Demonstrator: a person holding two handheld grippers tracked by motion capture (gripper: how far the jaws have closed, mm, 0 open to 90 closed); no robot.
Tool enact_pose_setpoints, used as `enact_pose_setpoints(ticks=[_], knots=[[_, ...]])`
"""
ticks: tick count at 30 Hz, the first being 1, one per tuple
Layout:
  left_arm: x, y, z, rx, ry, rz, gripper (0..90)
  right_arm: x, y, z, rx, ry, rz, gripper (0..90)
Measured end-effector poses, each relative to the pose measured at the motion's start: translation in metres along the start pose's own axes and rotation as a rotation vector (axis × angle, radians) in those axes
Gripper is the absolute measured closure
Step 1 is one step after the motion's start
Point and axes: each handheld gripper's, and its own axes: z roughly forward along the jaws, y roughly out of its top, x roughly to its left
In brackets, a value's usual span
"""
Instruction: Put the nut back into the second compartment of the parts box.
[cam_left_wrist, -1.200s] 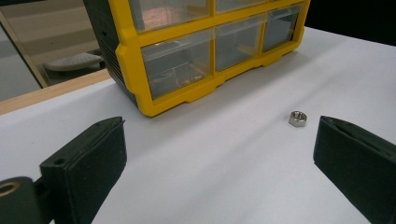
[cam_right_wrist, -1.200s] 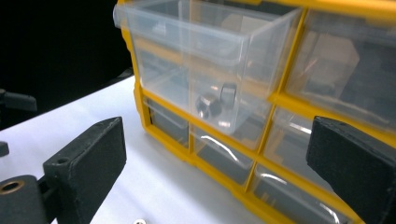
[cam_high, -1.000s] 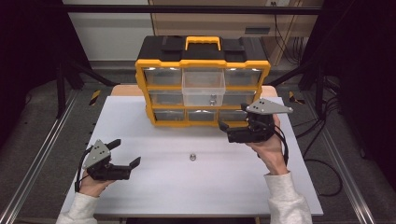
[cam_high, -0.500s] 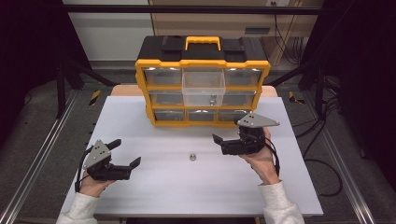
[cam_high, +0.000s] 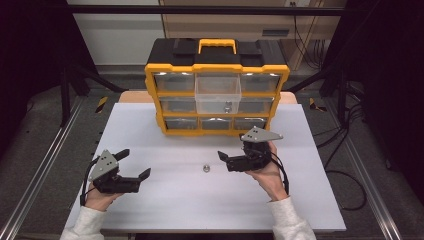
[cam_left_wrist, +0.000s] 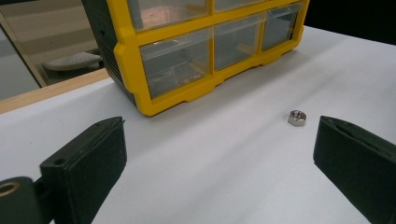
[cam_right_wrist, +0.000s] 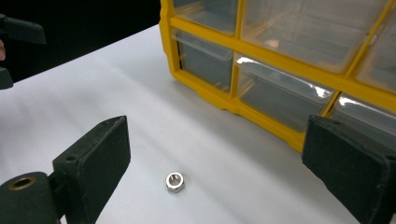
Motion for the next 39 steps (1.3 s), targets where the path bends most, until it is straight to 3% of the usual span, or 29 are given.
enact_pose_setpoints(ticks=[18,39], knots=[[0.0,0.0,0.0,-0.002,-0.002,-0.002,2.0,0.017,-0.011,0.034,0.074,0.037,0.0,10.8],[0.0,0.0,-0.001,-0.006,0.001,-0.002,2.1,0.024,-0.029,0.073,0.192,0.028,0.027,14.9]])
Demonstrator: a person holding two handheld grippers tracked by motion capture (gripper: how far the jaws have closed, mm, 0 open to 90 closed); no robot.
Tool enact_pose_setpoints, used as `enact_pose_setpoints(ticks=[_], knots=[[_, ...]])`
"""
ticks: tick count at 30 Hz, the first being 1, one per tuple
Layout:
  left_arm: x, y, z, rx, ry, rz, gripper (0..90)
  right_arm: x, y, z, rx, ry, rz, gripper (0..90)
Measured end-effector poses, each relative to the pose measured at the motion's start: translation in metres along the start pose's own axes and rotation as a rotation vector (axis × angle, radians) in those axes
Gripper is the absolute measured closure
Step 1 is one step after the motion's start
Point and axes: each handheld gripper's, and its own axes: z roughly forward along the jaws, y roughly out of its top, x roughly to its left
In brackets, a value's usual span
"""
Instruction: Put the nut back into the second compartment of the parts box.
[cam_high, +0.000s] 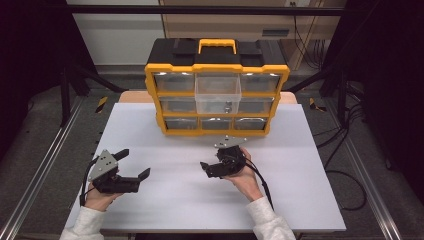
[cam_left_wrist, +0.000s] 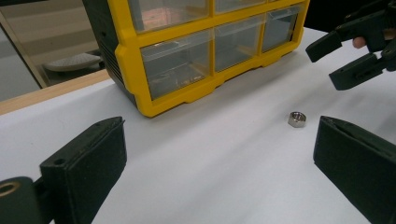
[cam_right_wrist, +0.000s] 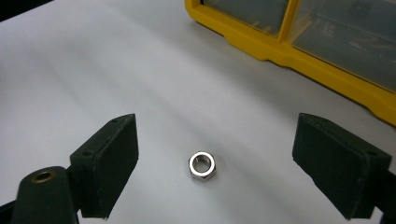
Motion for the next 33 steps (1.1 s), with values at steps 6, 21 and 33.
enact_pose_setpoints(ticks=[6,21,33], knots=[[0.0,0.0,0.0,-0.001,0.0,0.0,2.1,0.002,-0.003,0.012,0.04,-0.009,0.013,16.8],[0.0,0.001,-0.001,-0.002,0.0,0.001,2.1,0.002,-0.01,0.034,0.141,-0.033,-0.015,27.6],[0.0,0.0,-0.001,-0.001,-0.001,0.002,2.1,0.004,-0.014,0.042,0.18,-0.039,-0.024,40.3]])
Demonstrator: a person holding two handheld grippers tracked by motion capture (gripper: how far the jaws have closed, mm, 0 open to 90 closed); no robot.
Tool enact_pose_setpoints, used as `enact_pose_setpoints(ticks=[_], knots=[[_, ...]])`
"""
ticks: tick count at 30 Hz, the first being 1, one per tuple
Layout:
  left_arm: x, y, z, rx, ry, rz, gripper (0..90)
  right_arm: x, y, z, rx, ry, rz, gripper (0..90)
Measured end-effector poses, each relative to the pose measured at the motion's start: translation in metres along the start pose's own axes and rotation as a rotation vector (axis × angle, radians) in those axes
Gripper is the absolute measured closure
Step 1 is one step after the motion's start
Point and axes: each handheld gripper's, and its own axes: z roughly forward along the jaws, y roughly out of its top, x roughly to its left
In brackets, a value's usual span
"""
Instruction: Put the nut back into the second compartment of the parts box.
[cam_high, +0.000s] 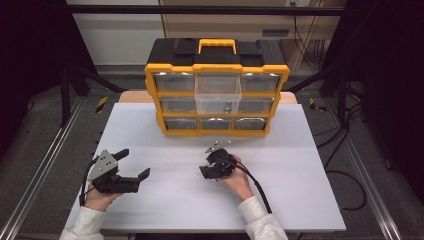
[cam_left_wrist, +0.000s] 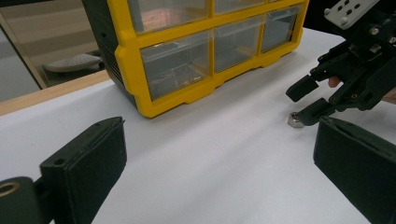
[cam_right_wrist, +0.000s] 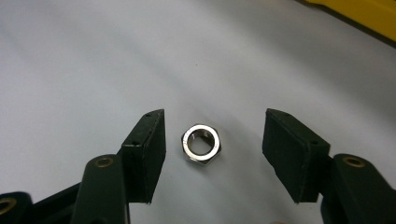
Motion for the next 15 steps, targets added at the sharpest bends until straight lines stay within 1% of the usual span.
enact_pose_setpoints(ticks=[3,5,8,10,11,12,15], knots=[[0.0001,0.0,0.0,0.0,0.0,0.0,2.1,0.0004,-0.0005,0.0017,0.016,-0.007,-0.013,45.2],[0.0001,0.0,0.0,0.0,0.0,0.0,2.1,0.0014,-0.0009,0.0026,0.022,-0.005,-0.006,48.4],[0.0,0.0,0.0001,0.0,0.0,0.0,2.1,0.003,-0.0014,0.0036,0.03,-0.006,-0.012,52.2],[0.0,0.0,0.0001,0.0,0.0,0.0,2.0,0.0048,-0.0021,0.0046,0.033,0.0,0.003,55.0],[0.0,0.0,0.0001,0.001,0.0,0.0,2.1,0.005,-0.003,0.0058,0.033,-0.005,-0.002,56.1],[0.0,0.0,0.0001,0.001,0.0,0.0,2.0,0.0049,-0.0034,0.0059,0.035,0.005,-0.005,57.3],[0.0001,-0.0001,0.0003,0.001,0.001,-0.001,2.0,0.005,-0.0035,0.006,0.038,-0.001,-0.007,60.8]])
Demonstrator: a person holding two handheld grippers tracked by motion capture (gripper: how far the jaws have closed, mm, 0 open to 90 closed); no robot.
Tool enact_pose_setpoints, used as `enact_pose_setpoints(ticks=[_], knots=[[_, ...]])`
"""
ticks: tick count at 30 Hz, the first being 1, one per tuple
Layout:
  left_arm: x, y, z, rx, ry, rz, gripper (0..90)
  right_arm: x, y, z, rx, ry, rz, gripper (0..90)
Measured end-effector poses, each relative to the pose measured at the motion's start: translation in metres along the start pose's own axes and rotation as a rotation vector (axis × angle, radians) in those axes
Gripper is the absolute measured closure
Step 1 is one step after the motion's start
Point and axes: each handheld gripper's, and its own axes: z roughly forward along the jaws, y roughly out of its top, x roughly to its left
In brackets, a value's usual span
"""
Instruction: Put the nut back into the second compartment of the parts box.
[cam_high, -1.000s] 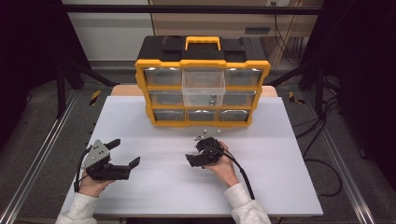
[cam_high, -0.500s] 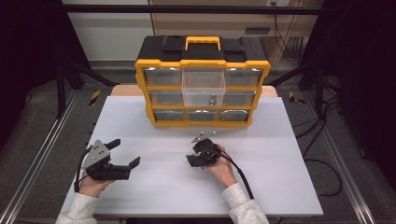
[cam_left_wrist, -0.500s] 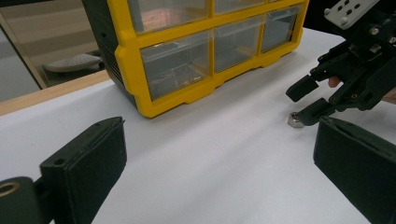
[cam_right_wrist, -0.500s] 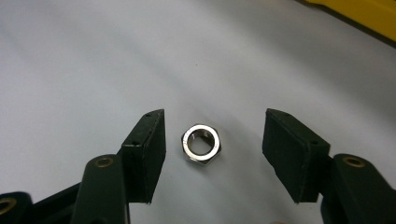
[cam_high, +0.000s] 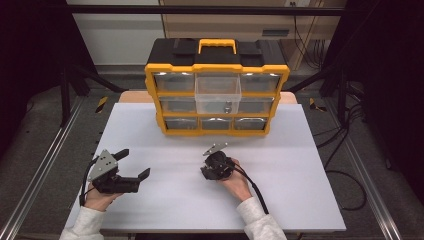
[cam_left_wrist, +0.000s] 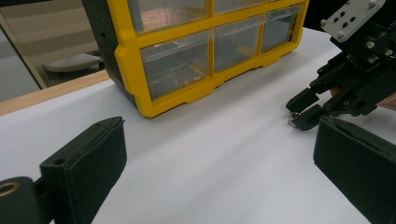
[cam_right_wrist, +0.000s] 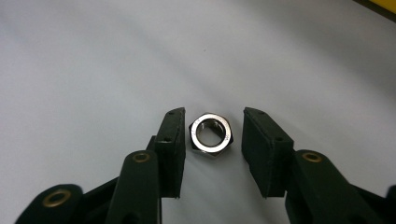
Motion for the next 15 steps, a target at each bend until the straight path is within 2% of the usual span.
enact_pose_setpoints(ticks=[3,4,5,9,10,11,12,15], knots=[[-0.0001,0.0,0.0001,0.0,0.0,0.001,2.1,0.0026,0.0005,0.0002,-0.009,0.01,0.017,63.6],[-0.0001,0.0,0.0,0.0,-0.001,0.001,2.1,0.0007,-0.0001,0.0001,-0.002,-0.005,-0.013,64.5],[-0.0001,0.0001,0.0,0.0,0.0,0.001,2.1,0.0005,-0.0005,0.0002,-0.005,-0.006,-0.023,65.3],[-0.0001,0.0001,0.0,0.0,-0.001,0.001,2.1,0.0041,-0.0001,0.0,-0.002,-0.007,-0.02,68.5],[-0.0001,0.0001,0.0,0.0,-0.001,0.001,2.1,0.0024,-0.0005,0.0002,-0.004,-0.01,-0.043,69.4],[-0.0002,0.0001,0.0,0.0,-0.001,0.001,2.1,0.0024,-0.0005,0.0001,-0.004,-0.01,-0.043,69.4],[-0.0001,0.0001,0.0,0.0,-0.001,0.001,2.1,0.0043,0.0001,-0.0001,-0.001,-0.005,-0.017,69.5],[0.0,0.0,0.0001,0.0,-0.001,0.0,2.1,0.0035,0.0002,-0.0002,0.002,-0.008,-0.015,69.8]])
